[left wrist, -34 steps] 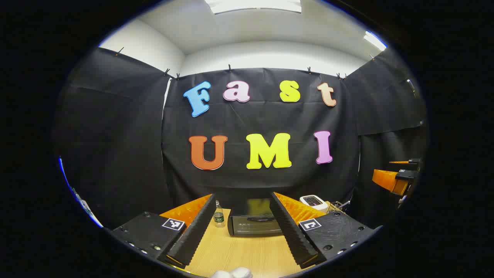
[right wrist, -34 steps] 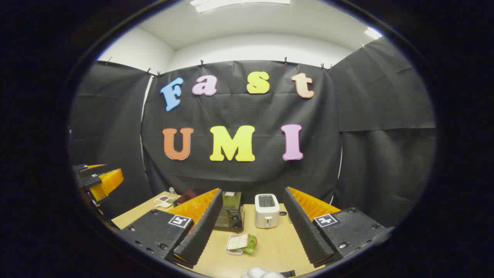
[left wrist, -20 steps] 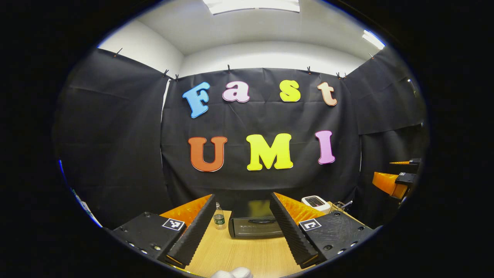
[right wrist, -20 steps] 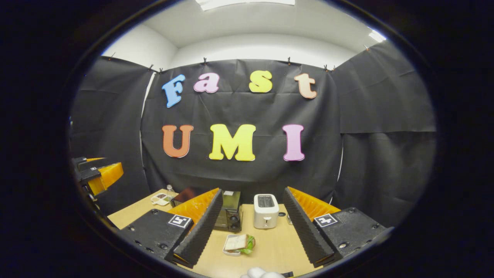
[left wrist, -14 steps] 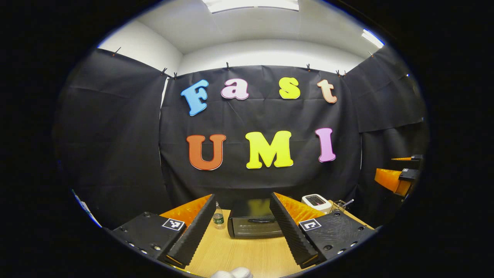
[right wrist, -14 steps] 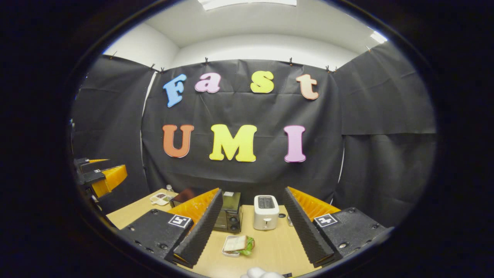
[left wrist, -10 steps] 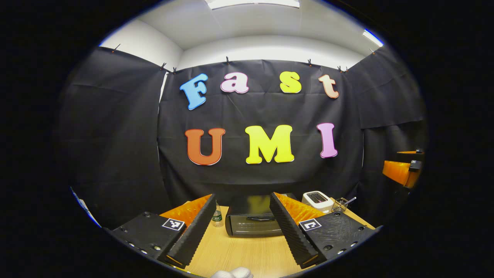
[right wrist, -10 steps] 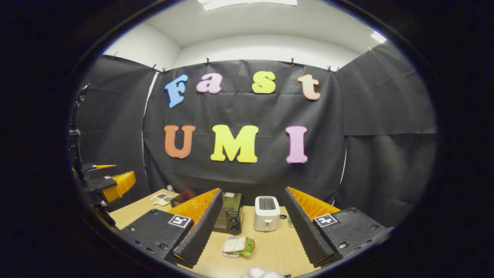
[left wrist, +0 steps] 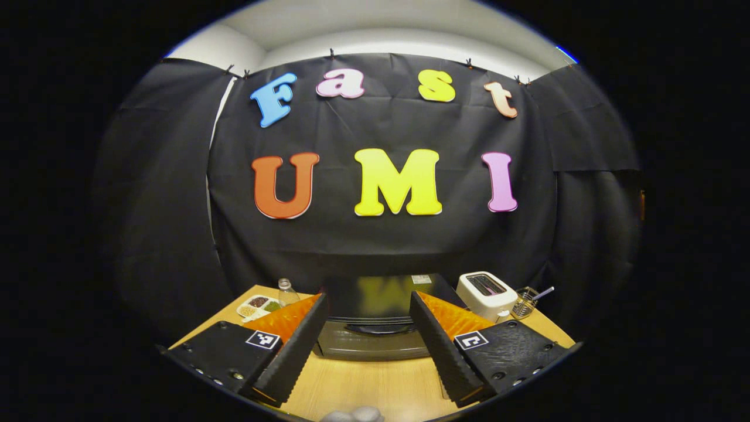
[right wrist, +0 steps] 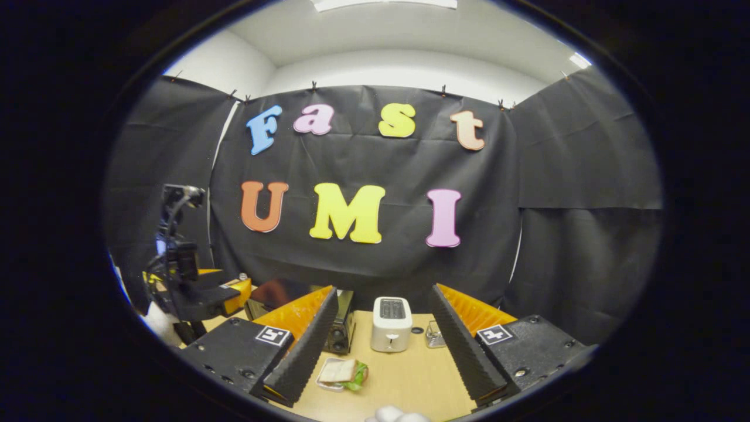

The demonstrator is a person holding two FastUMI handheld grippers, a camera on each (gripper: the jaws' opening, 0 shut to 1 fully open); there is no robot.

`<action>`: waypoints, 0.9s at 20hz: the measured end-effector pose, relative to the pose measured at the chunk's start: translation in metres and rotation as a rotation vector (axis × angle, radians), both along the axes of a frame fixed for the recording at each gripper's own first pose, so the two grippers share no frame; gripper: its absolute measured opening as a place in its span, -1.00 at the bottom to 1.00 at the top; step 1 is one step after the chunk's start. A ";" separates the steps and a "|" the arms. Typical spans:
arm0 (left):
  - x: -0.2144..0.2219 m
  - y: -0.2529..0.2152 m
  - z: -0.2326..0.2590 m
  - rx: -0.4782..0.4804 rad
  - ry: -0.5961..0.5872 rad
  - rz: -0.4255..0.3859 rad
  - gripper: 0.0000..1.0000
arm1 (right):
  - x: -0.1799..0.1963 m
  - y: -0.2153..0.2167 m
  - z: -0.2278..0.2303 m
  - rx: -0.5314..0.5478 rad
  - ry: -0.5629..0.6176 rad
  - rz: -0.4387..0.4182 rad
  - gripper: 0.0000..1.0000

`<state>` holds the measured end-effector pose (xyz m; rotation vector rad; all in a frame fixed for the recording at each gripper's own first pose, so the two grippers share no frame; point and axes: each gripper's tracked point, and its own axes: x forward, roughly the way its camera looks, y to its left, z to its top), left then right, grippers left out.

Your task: Open the electric oven with the left hand, put the food in, and close the electric oven.

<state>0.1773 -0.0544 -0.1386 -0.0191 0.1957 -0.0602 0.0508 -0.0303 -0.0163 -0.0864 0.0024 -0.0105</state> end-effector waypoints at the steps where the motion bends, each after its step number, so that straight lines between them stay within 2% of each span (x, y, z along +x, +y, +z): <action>1: 0.014 -0.004 -0.013 0.010 0.021 -0.003 0.85 | 0.001 -0.006 -0.003 0.000 0.005 -0.013 0.82; 3: 0.036 -0.011 -0.038 0.026 0.059 -0.014 0.85 | 0.002 -0.017 -0.009 0.000 0.023 -0.039 0.82; 4: 0.047 -0.017 -0.049 0.023 0.068 -0.017 0.85 | 0.003 -0.021 -0.011 0.001 0.030 -0.055 1.00; 5: 0.056 -0.020 -0.060 0.024 0.090 -0.018 0.85 | 0.004 -0.027 -0.016 -0.001 0.040 -0.072 1.00; 6: 0.065 -0.025 -0.072 0.026 0.110 -0.021 0.65 | 0.004 -0.030 -0.019 0.000 0.053 -0.084 0.82; 7: 0.073 -0.029 -0.084 0.025 0.134 -0.024 0.85 | 0.004 -0.033 -0.024 0.004 0.063 -0.094 0.82; 8: 0.080 -0.031 -0.093 0.029 0.153 -0.023 0.87 | 0.004 -0.035 -0.027 0.008 0.070 -0.101 1.00; 9: 0.086 -0.033 -0.102 0.028 0.167 -0.023 0.87 | 0.004 -0.037 -0.031 0.009 0.079 -0.109 1.00; 10: 0.090 -0.034 -0.112 0.029 0.190 -0.019 0.89 | 0.003 -0.040 -0.035 0.009 0.089 -0.118 0.82; 11: 0.091 -0.037 -0.124 0.018 0.225 -0.032 0.89 | 0.003 -0.042 -0.037 0.010 0.099 -0.123 1.00; 12: 0.087 -0.036 -0.135 0.017 0.261 -0.022 0.91 | 0.003 -0.043 -0.040 0.014 0.110 -0.126 1.00; 13: 0.090 -0.032 -0.127 0.050 0.222 -0.024 0.82 | 0.002 -0.043 -0.042 0.015 0.115 -0.126 1.00; 14: 0.090 -0.031 -0.132 0.057 0.233 -0.026 0.79 | 0.002 -0.044 -0.042 0.012 0.115 -0.132 1.00; 15: 0.087 -0.032 -0.131 0.053 0.220 -0.026 0.95 | 0.002 -0.045 -0.043 0.010 0.116 -0.132 1.00; 18: 0.079 -0.032 -0.133 0.051 0.220 -0.032 0.98 | 0.004 -0.039 -0.048 0.011 0.127 -0.121 1.00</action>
